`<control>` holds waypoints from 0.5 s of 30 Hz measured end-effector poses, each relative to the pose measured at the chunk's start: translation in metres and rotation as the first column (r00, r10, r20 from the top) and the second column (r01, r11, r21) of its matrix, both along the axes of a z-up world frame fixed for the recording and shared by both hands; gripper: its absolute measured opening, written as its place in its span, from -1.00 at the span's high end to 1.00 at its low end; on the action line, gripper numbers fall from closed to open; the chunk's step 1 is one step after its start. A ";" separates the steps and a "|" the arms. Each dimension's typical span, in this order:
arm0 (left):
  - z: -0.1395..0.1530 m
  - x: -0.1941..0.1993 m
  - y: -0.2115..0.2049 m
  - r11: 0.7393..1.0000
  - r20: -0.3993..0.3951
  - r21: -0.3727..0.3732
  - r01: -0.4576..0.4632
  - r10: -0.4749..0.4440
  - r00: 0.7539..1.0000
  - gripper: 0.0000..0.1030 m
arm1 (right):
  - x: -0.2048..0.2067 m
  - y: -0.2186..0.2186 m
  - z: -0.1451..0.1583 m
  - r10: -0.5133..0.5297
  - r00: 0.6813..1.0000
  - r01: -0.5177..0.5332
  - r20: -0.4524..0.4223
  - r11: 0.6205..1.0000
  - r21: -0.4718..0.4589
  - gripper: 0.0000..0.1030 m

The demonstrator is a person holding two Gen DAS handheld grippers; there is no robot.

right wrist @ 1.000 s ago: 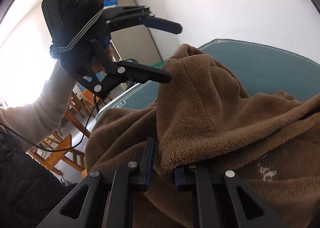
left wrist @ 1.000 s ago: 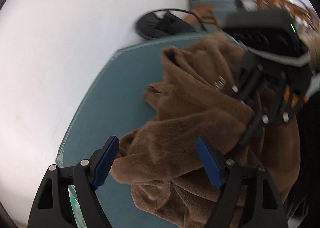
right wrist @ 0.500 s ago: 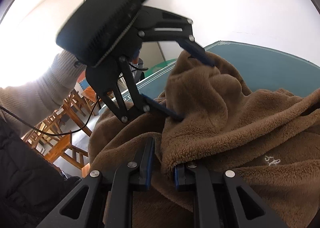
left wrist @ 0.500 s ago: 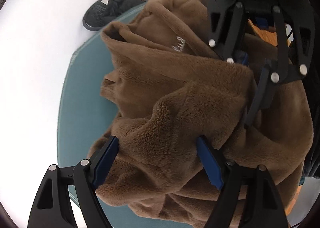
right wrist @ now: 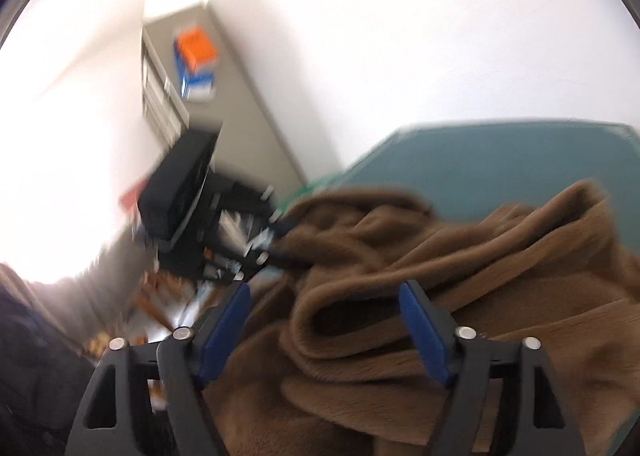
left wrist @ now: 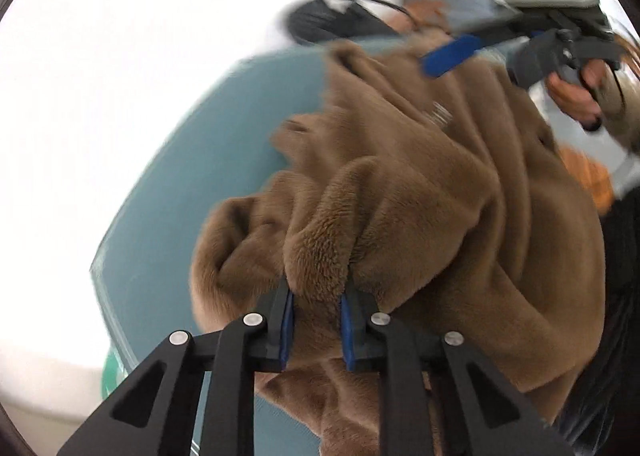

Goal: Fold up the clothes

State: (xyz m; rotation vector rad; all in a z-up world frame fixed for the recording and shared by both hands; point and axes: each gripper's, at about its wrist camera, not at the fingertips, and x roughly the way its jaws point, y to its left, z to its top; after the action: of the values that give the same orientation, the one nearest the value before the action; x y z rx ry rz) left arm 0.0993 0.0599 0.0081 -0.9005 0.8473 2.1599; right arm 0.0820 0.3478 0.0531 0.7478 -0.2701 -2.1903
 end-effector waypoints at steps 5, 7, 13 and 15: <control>0.038 -0.013 -0.060 0.934 0.015 0.298 -0.195 0.200 0.980 0.58 | -0.012 0.062 0.010 -0.242 0.970 0.244 -0.041 0.968 0.055 -0.54; 0.050 -0.019 -0.086 0.879 0.041 0.408 -0.245 0.251 0.967 0.58 | -0.022 0.080 0.009 -0.304 0.951 0.310 -0.061 0.942 0.130 -0.54; 0.048 -0.033 -0.107 0.834 0.089 0.460 -0.305 0.299 0.950 0.58 | -0.066 0.112 -0.015 -0.341 0.939 0.333 -0.036 0.883 0.331 -0.54; 0.046 -0.034 -0.100 0.858 0.080 0.432 -0.278 0.270 0.960 0.58 | -0.081 0.119 -0.024 -0.337 0.942 0.315 -0.007 0.871 0.377 -0.54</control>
State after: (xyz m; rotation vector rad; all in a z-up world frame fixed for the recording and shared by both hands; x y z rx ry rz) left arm 0.0650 -0.0405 0.0541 -0.8369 0.1996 2.4429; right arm 0.0007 0.4672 0.0289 1.0396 -0.0011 -2.5844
